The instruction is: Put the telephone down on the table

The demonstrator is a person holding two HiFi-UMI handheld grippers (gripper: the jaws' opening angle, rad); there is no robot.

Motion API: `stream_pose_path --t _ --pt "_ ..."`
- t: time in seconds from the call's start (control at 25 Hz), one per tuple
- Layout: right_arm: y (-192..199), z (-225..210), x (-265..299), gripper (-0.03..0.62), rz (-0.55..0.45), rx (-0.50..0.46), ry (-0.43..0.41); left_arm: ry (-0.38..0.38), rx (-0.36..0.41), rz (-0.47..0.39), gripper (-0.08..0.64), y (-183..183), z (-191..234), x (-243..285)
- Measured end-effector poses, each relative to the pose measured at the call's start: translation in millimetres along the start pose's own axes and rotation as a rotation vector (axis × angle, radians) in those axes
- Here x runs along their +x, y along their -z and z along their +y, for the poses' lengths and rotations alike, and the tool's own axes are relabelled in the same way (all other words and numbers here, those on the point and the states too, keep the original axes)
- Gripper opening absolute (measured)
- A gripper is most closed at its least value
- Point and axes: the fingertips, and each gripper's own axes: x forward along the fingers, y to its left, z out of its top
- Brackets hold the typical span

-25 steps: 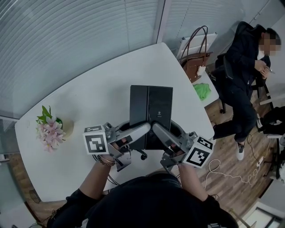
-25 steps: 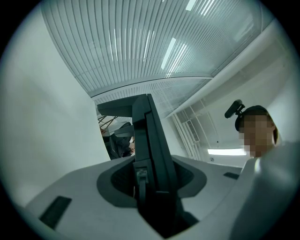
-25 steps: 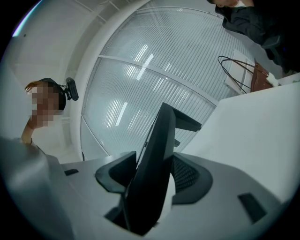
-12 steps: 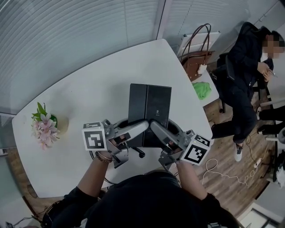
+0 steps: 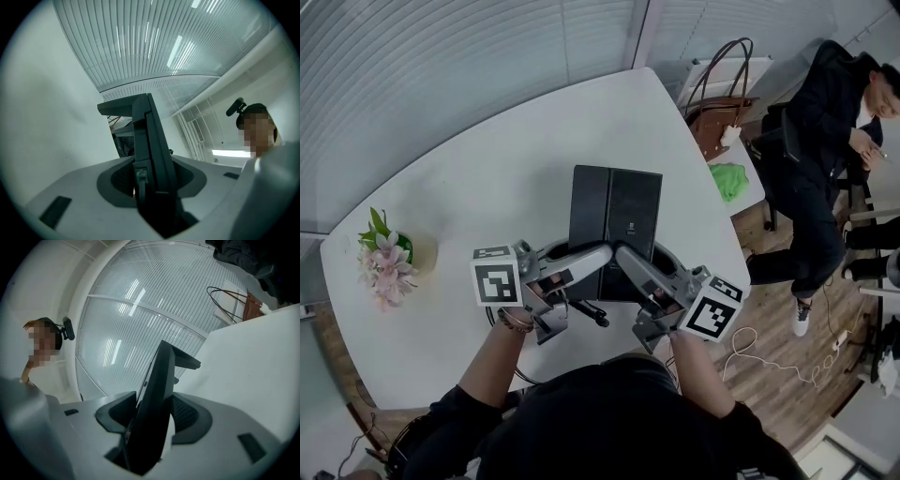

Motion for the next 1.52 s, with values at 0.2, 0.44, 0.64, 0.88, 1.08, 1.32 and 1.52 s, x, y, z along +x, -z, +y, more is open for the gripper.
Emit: stream_pose_path --t 0.2,0.44,0.64,0.88,1.08,1.32,1.52 --pt "0.5 -8.4 2.8 0.218 0.004 0.009 0.008 -0.009 -0.007 0.005 0.190 -1.3 8.4 1.5" --pt "1.4 -18.4 7.6 0.218 0.015 0.017 0.019 -0.017 -0.025 0.005 0.190 -3.0 19.7 2.1" --pt "4.3 -27.0 11.0 0.218 0.026 0.030 0.033 -0.027 -0.043 0.004 0.192 -3.1 29.7 1.3" --pt "8.8 -34.7 14.8 0.218 0.046 0.050 0.040 -0.043 -0.060 0.002 0.192 -2.7 39.0 -1.1" --pt "17.3 -40.5 19.6 0.218 0.059 0.066 0.051 -0.051 -0.083 -0.003 0.192 -0.9 47.4 -7.8" --pt "22.2 -47.4 21.2 0.217 0.073 0.082 0.062 -0.063 -0.103 -0.005 0.192 1.3 55.3 -9.5" --pt "25.8 -51.4 20.8 0.216 0.078 0.097 0.070 -0.075 -0.115 0.000 0.192 4.4 60.4 -10.7"
